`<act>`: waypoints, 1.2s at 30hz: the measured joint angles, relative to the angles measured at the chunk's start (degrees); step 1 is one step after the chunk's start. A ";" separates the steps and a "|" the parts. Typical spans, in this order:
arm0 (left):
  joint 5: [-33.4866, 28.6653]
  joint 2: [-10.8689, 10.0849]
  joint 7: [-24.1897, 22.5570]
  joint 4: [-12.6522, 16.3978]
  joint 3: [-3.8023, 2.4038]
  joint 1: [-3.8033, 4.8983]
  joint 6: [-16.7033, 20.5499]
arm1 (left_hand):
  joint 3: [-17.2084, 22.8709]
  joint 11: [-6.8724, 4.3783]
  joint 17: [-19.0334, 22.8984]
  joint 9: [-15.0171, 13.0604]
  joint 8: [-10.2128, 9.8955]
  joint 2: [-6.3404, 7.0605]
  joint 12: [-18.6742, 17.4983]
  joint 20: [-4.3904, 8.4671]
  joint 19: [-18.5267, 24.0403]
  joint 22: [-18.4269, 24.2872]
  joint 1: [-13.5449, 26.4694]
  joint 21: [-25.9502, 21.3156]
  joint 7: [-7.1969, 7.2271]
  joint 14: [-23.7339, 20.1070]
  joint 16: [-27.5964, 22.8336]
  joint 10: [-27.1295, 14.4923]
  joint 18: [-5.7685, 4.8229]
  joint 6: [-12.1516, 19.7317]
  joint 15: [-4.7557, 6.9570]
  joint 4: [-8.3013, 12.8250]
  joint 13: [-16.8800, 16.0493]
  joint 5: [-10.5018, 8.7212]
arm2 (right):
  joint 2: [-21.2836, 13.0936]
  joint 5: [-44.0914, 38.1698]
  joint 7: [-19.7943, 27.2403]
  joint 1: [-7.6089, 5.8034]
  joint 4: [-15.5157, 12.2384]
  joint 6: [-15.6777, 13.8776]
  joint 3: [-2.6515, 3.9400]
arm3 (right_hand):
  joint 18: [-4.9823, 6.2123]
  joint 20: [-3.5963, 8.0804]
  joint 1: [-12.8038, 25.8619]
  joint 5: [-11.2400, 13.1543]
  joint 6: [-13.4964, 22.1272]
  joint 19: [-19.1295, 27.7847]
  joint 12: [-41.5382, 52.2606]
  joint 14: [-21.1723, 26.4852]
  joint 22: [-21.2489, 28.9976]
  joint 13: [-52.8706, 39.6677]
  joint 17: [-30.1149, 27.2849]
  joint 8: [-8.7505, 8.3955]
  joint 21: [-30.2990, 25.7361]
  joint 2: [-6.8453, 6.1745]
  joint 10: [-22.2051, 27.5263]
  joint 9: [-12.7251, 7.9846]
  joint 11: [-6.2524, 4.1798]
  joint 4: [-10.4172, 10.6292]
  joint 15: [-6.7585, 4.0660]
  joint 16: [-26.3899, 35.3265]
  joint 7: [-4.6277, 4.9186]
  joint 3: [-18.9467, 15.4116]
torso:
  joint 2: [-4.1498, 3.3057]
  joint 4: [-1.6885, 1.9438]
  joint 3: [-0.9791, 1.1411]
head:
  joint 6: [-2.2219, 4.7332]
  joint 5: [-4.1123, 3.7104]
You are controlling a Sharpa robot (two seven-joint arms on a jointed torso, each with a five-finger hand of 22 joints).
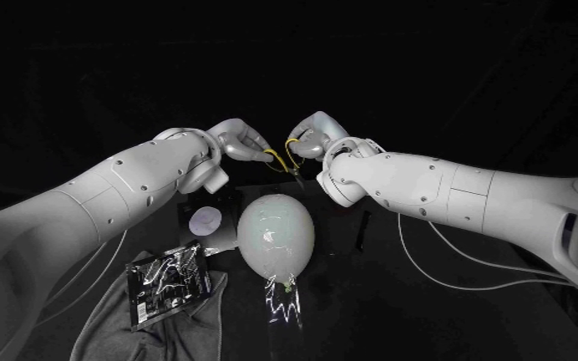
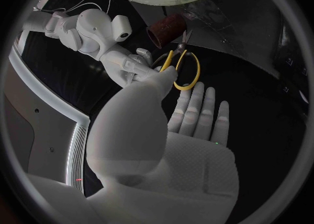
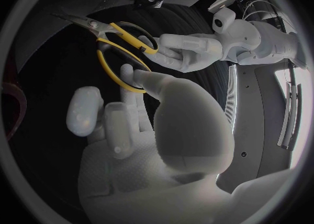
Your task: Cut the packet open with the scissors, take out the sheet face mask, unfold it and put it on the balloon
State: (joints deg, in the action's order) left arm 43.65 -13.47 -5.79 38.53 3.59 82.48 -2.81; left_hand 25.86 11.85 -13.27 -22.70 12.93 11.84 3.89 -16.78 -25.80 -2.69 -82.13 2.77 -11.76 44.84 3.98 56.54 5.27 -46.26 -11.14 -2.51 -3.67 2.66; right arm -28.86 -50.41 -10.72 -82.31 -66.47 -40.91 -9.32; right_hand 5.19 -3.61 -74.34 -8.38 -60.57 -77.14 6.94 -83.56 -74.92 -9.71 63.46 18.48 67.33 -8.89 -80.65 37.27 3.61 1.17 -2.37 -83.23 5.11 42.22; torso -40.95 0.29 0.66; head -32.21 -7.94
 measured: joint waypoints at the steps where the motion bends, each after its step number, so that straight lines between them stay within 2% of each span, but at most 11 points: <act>1: 0.18 0.00 0.00 -0.02 0.00 -0.02 -0.02 | 0.19 -0.09 -0.06 0.02 0.00 -0.26 0.06 0.00 0.00 0.00 -0.25 0.00 0.06 0.12 0.06 0.09 0.00 -0.12 -0.02 0.19 0.00 0.00 | -0.07 0.00 0.04 0.00 -0.12 -0.05 0.02 | 0.00 0.00 0.00 0.04 0.00 0.00 -0.01 0.00 -0.01 0.00 0.00 -0.01 0.00 0.00 0.00 0.00 0.00 0.00 0.00 -0.11 0.00 0.00 | 0.00 -0.01 0.00 | 0.01 0.01; 3: 0.57 0.01 0.00 -0.07 0.01 -0.07 -0.05 | 0.86 -0.47 -0.09 0.10 0.00 -1.30 0.06 0.00 0.00 0.00 -1.29 0.00 -0.12 0.52 0.39 0.47 0.00 -0.77 0.31 0.81 -0.02 0.00 | -0.21 0.00 0.11 0.00 -0.38 -0.15 0.08 | -0.01 0.00 0.00 -0.05 0.00 0.00 -0.03 0.00 -0.01 0.00 -0.01 -0.06 0.00 0.00 0.00 0.00 0.00 -0.01 0.00 -0.20 0.00 0.00 | 0.00 -0.01 0.00 | 0.01 0.03; 6: 0.99 0.08 0.00 -0.22 0.01 -0.13 -0.13 | 2.60 -1.03 -0.20 0.10 0.57 -2.91 0.50 0.12 -0.16 -0.04 -2.30 0.00 -0.53 1.56 0.96 1.55 -0.01 -2.27 0.72 0.39 -0.09 0.00 | -0.33 0.00 0.22 0.00 -0.73 -0.28 0.13 | 0.00 0.00 -0.01 -0.19 0.03 0.00 -0.04 0.00 -0.02 0.00 -0.04 0.16 0.00 0.00 0.00 -0.01 0.00 -0.01 0.00 -0.20 0.01 0.00 | 0.00 -0.02 0.00 | 0.01 0.04; 7: 1.08 0.10 -0.02 -0.25 0.01 -0.15 -0.20 | 3.17 -1.24 -0.35 0.05 1.05 -4.04 0.82 0.16 -0.51 -0.08 -1.94 0.00 -0.60 2.32 1.34 2.32 -0.01 -3.28 0.88 -0.18 -0.15 0.00 | -0.36 -0.01 0.25 0.00 -0.81 -0.31 0.15 | -0.01 0.00 -0.01 -0.21 0.10 0.00 -0.12 -0.01 -0.02 -0.03 -0.05 0.16 0.00 0.00 0.00 -0.01 0.00 -0.01 0.00 -0.20 0.06 0.00 | 0.00 -0.02 0.00 | 0.01 0.00; 13: 1.38 0.23 -0.24 -0.23 0.01 -0.19 -0.48 | 6.19 -2.66 -0.86 -0.42 2.69 -6.41 1.76 0.08 -3.42 -0.47 -1.86 0.56 0.59 5.47 2.90 5.97 -0.02 -6.58 2.46 -0.82 -0.15 0.00 | -0.38 -0.08 0.40 -0.03 -0.95 -0.44 0.19 | -0.01 0.00 0.00 -0.22 -0.01 0.00 -0.14 -0.01 -0.03 -0.05 -0.09 0.17 0.00 0.02 0.00 -0.08 0.00 -0.03 0.00 -0.20 0.22 -0.01 | 0.00 -0.02 0.03 | -0.09 -0.15; 15: 1.40 0.24 -0.43 -0.21 0.01 -0.20 -0.46 | 7.43 -3.17 -1.08 -0.77 3.28 -7.63 2.23 0.02 -5.47 -0.74 -1.75 1.23 0.88 7.05 3.63 7.49 -0.03 -7.69 2.80 -1.06 -0.17 0.00 | -0.35 -0.11 0.44 -0.03 -0.89 -0.47 0.20 | -0.01 0.00 0.01 -0.22 -0.01 0.00 -0.15 -0.01 -0.02 -0.05 -0.12 0.17 0.00 0.04 0.00 -0.08 0.00 -0.08 0.00 -0.20 0.22 -0.07 | 0.00 -0.02 0.03 | -0.09 -0.12; 20: 1.14 0.36 -1.10 -0.17 0.03 -0.23 -0.01 | 10.32 -4.34 -1.38 -1.39 4.52 -7.86 2.77 0.14 -10.54 -1.19 -1.15 2.32 1.70 9.41 4.46 10.19 -0.02 -8.91 3.93 -1.29 -0.21 -0.05 | -0.02 -0.23 0.51 -0.05 -0.44 -0.52 0.22 | -0.02 0.00 0.23 -0.21 -0.06 0.00 -0.21 -0.02 -0.02 -0.05 -0.14 0.14 0.00 0.26 0.00 -0.07 0.00 -0.09 0.00 -0.19 0.17 -0.07 | 0.01 -0.02 0.03 | -0.10 0.00; 23: 0.59 0.79 -1.62 -0.03 0.02 -0.23 0.62 | 11.97 -4.37 -1.38 -2.09 4.80 -7.36 2.43 0.18 -12.33 -1.25 -0.40 2.67 1.72 9.66 4.46 10.75 -0.03 -8.91 3.77 -1.20 -0.08 -0.16 | 0.36 -0.34 0.54 -0.05 0.05 -0.53 0.22 | -0.02 0.00 0.23 -0.17 -0.13 0.00 -0.23 -0.02 0.00 -0.09 -0.09 0.09 0.00 0.26 0.00 -0.05 0.00 -0.10 0.00 -0.19 0.10 -0.07 | 0.01 0.01 0.03 | -0.10 0.00; 28: -0.35 1.83 -2.15 0.85 -0.01 -0.23 1.56 | 13.66 -4.28 -1.34 -2.51 5.48 -6.47 1.61 0.09 -12.42 -1.21 0.59 2.67 1.72 10.01 4.46 11.49 -0.03 -8.90 3.82 -0.76 -0.09 -0.21 | 0.88 -0.50 0.56 -0.09 0.46 -0.63 0.23 | -0.03 0.00 0.24 -0.04 -0.13 0.00 -0.05 -0.10 0.02 -0.10 -0.10 0.01 0.00 0.27 0.00 0.02 0.00 -0.25 0.08 -0.14 0.10 0.09 | 0.01 0.10 0.03 | -0.08 0.13; 29: -0.54 1.92 -2.15 1.00 0.00 -0.25 1.75 | 13.49 -4.36 -1.33 -2.63 5.68 -6.39 1.60 0.09 -12.41 -1.17 1.12 2.67 1.72 10.11 4.46 11.81 -0.03 -8.90 3.73 -0.93 -0.09 -0.20 | 0.89 -0.54 0.56 -0.16 0.58 -0.73 0.25 | -0.03 0.00 0.47 0.03 -0.13 0.00 -0.01 -0.11 0.02 -0.16 -0.14 0.02 0.00 0.51 0.00 0.10 0.00 -1.08 0.08 -0.11 0.10 0.57 | 0.01 0.08 0.03 | -0.08 0.16; 36: -2.55 2.27 -2.04 1.27 0.01 -0.31 2.83 | 13.69 -4.38 -1.32 -3.29 5.94 -6.47 1.11 0.12 -14.10 -1.09 1.57 2.67 1.73 10.35 4.46 11.99 0.09 -8.89 3.87 -0.73 -0.06 -0.15 | 0.83 -0.67 0.54 -0.67 0.77 -1.15 0.29 | -0.38 0.00 0.91 -0.39 -0.11 0.00 0.00 -0.13 0.00 -0.58 -0.18 0.40 -0.01 0.94 0.01 0.21 0.01 -1.75 0.09 -0.09 0.10 0.32 | 0.04 -0.06 0.03 | 0.07 0.04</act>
State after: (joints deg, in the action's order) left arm 41.10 -11.20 -7.83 39.81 3.60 82.17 0.02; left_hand 39.56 7.47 -14.59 -25.99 18.87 5.37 5.00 -16.66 -39.90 -3.79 -80.56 5.44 -10.03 55.20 8.44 68.53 5.35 -55.15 -7.27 -3.23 -3.74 2.51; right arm -28.03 -51.09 -10.18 -82.98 -65.70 -42.06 -9.03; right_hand 4.82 -3.61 -73.43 -8.77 -60.67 -77.14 6.94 -83.68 -74.92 -10.29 63.27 18.87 67.32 -7.95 -80.64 37.48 3.63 -0.58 -2.28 -83.32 5.20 42.54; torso -40.91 0.23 0.69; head -32.14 -7.90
